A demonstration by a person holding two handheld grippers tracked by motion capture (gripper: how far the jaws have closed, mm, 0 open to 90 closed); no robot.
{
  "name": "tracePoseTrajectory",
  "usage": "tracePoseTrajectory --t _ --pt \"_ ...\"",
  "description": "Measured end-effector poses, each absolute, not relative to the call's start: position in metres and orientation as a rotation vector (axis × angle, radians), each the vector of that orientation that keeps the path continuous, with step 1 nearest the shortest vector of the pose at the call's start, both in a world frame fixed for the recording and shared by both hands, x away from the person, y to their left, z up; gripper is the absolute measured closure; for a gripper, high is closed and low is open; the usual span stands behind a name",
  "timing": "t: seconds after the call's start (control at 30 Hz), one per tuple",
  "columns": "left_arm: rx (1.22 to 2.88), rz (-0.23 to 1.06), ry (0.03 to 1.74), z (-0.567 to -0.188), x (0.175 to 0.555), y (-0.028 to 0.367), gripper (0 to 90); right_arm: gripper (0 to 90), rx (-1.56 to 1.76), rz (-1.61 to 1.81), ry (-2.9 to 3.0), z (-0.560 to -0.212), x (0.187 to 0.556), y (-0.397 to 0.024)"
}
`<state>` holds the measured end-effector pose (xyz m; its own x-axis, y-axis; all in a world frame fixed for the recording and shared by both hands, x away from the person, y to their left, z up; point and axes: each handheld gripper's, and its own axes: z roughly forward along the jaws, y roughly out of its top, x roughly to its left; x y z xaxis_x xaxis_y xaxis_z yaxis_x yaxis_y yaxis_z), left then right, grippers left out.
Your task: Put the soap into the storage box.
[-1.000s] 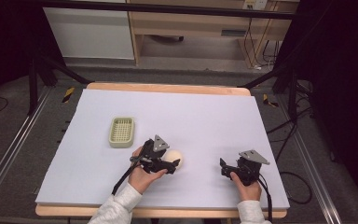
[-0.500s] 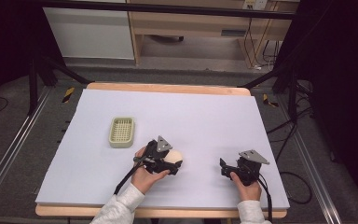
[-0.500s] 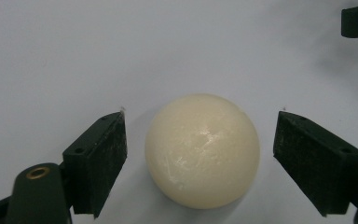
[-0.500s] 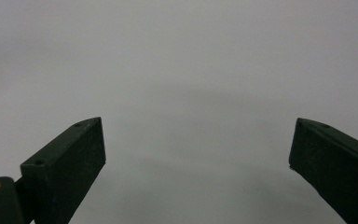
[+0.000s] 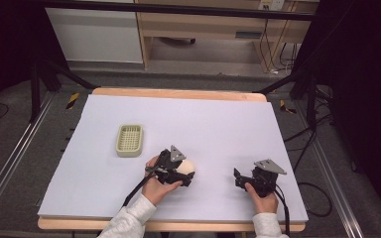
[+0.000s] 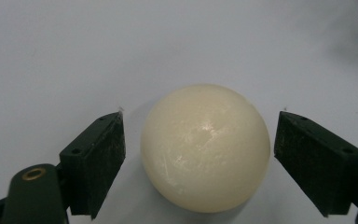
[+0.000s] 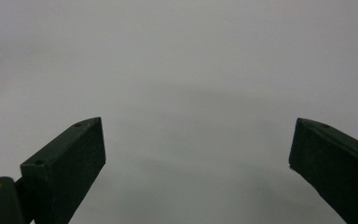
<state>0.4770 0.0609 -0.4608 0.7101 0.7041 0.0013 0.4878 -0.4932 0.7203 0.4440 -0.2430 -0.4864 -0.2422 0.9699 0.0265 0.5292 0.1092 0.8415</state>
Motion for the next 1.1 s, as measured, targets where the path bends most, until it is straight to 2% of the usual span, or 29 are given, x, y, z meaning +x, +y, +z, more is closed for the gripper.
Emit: tracePoseTrajectory --t 1.1 --pt "2.249 0.347 0.916 -0.475 0.483 0.054 23.7 4.1 1.457 1.029 1.839 -0.486 0.444 -0.243"
